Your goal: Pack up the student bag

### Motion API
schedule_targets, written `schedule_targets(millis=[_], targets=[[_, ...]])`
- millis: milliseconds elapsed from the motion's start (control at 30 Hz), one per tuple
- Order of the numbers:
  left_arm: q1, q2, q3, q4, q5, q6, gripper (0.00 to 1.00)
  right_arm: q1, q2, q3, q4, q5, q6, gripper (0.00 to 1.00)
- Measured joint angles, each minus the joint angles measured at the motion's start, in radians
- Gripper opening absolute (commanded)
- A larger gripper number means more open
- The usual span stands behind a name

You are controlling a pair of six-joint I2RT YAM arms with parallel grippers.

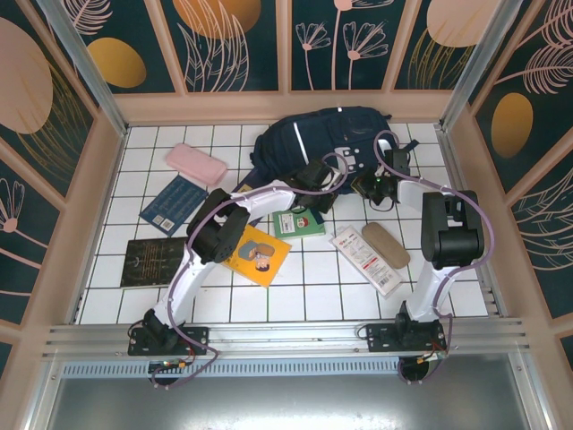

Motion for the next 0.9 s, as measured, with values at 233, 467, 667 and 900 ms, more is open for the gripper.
schedule_targets(millis=[233, 467, 667, 900], targets=[[0.000, 0.039, 0.069, -0.019, -0.004, -0.003, 0.00, 0.000, 0.000, 0.000, 0.000, -0.002, 0.000, 0.00], [-0.002, 0.037, 0.066, -0.016, -0.023, -0.017, 0.00, -0.003, 0.000, 0.000, 0.000, -0.002, 0.000, 0.00], [-0.006, -0.018, -0.004, -0.024, -0.087, -0.039, 0.00, -0.008, -0.008, -0.011, 0.002, -0.010, 0.015, 0.00], [0.013, -0.178, -0.174, -0.026, -0.100, -0.093, 0.00, -0.026, -0.040, -0.023, 0.001, -0.033, 0.016, 0.00]])
